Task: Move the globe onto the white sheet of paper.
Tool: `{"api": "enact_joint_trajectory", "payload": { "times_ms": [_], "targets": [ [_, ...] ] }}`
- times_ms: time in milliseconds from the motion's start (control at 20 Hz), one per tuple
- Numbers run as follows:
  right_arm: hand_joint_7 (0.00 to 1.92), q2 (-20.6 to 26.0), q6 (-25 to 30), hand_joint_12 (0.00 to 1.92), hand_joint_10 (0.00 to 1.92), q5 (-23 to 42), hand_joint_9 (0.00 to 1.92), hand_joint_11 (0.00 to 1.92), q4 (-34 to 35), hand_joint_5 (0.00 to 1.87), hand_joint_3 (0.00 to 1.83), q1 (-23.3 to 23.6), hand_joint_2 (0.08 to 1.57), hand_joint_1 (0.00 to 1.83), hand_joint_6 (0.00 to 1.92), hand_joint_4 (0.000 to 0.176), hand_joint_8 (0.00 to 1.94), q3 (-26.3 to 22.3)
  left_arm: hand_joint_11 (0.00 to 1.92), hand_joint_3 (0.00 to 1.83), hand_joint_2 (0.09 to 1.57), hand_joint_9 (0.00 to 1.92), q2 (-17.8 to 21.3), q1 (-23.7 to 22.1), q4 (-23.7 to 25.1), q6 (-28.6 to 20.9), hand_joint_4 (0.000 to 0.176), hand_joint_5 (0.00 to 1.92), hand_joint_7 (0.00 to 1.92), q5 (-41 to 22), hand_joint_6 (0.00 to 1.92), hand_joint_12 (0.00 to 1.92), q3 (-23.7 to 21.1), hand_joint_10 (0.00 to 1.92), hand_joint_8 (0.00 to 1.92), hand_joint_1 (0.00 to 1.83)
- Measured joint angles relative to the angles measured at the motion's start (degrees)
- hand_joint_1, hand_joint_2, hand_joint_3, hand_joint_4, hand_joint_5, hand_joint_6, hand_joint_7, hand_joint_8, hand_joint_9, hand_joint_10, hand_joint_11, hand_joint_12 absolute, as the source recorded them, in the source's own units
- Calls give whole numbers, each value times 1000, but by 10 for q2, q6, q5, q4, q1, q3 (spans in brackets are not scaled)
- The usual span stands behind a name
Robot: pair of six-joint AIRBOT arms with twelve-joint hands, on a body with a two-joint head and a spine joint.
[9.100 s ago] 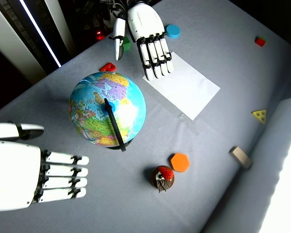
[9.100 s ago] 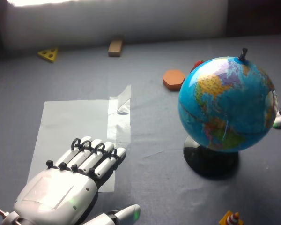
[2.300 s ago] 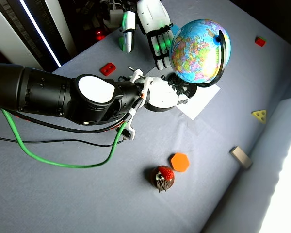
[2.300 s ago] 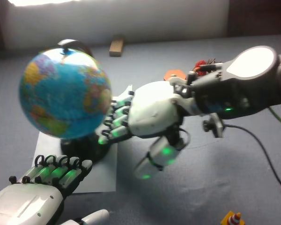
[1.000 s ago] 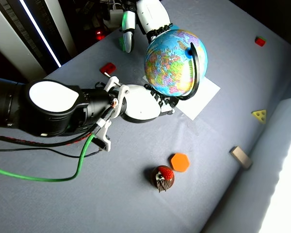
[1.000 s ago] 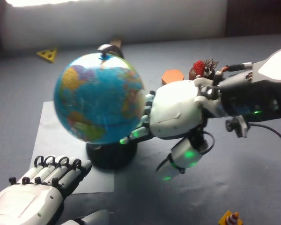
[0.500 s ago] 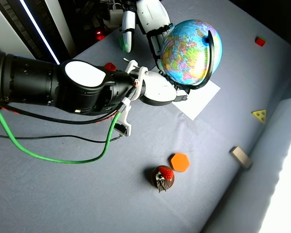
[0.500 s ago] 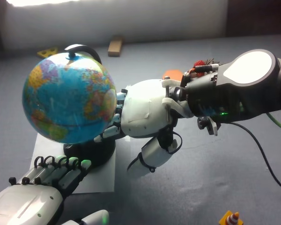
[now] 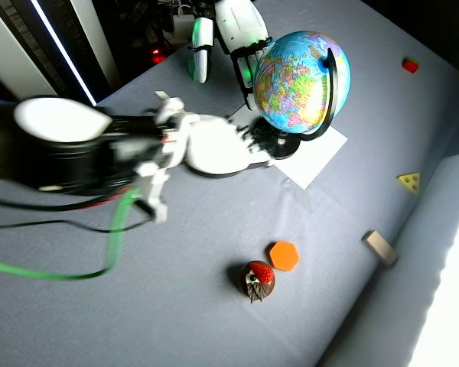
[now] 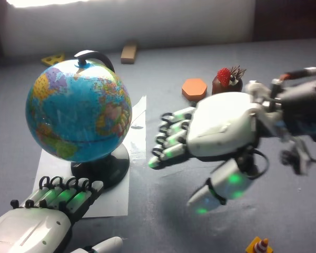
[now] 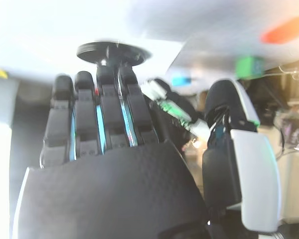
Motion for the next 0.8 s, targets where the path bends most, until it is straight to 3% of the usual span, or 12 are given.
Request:
{"api": "enact_joint_trajectory", "payload": {
  "times_ms": [200, 350, 500, 550, 700, 800],
  "targets": [
    [219, 73, 82, 266, 0, -201, 148, 0, 22, 214, 0, 12, 1169, 8, 3, 0, 1, -119, 2, 0, 1200, 8, 0, 0, 0, -1, 26, 74, 64, 0, 1, 1, -1, 2, 2, 0],
    [224, 106, 69, 319, 5, -357, 163, 0, 48, 208, 0, 23, 1170, 8, 0, 0, 2, -196, 3, 0, 1197, 9, 0, -1, -10, -1, 26, 73, 64, -1, 1, 1, -17, 2, 2, 0],
    [225, 108, 28, 306, 3, -459, 162, 0, 172, 221, 0, 40, 1169, 9, 5, 0, 1, -242, 3, 0, 1196, 12, 0, -29, -22, 15, 26, 72, 65, 13, 0, 1, -31, 3, 2, 0],
    [225, 106, 28, 302, 2, -486, 161, 0, 182, 222, 0, 40, 1169, 8, 5, 0, 1, -251, 3, 0, 1196, 12, 0, -38, -31, 28, 26, 73, 64, 14, 1, 1, -33, 3, 2, 0],
    [224, 89, 32, 300, 2, -569, 161, 0, 197, 218, 0, 38, 1170, 8, 3, 0, 1, -269, 7, 0, 1195, 13, 3, -73, -80, 37, 26, 73, 65, 42, 0, 4, -54, 3, 2, 0],
    [224, 87, 42, 299, 2, -605, 161, 0, 197, 218, 0, 31, 1170, 8, 3, 0, 0, -275, 9, 0, 1195, 13, 16, -125, -165, 112, 26, 73, 65, 109, 1, 4, -85, 3, 2, 0]
  ]
}}
